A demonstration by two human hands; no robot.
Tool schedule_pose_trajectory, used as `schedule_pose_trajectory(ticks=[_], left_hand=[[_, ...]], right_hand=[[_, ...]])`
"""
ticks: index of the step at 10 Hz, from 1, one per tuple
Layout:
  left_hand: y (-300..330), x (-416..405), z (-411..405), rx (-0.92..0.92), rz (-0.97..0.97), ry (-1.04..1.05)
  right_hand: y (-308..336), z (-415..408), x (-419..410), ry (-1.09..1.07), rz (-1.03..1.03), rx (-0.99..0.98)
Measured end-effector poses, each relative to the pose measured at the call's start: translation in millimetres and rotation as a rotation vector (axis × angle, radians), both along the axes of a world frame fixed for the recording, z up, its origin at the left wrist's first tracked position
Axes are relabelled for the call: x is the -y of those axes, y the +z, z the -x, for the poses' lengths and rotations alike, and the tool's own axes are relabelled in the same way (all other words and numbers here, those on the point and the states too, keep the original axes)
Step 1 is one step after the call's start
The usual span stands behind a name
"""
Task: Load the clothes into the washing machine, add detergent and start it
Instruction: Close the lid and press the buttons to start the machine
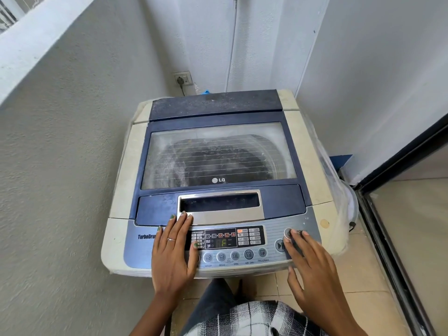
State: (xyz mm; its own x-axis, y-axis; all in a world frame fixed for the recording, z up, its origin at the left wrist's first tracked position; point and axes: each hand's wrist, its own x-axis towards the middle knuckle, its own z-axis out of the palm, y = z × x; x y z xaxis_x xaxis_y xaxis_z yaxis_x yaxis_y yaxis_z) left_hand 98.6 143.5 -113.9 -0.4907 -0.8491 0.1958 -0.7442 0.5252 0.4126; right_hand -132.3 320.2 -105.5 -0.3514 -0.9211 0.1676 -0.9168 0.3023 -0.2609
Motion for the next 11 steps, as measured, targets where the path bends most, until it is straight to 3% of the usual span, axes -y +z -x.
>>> schedule_pose_trajectory(ticks=[3, 7, 11], left_hand=[[-0.4, 0.3, 0.4, 0.003, -0.001, 0.007], [0.2, -0.5, 0.7, 0.007, 0.009, 0.01], [-0.9, -0.3, 0.3, 0.004, -0.001, 0.013]], right_hand=[[-7.9, -3.4, -3.0, 0.093, 0.085, -0.079], [-6.3, -3.7, -4.6, 0.106, 0.043, -0.124], [-13.2, -6.8, -4.9, 0.1, 0.0, -0.377]])
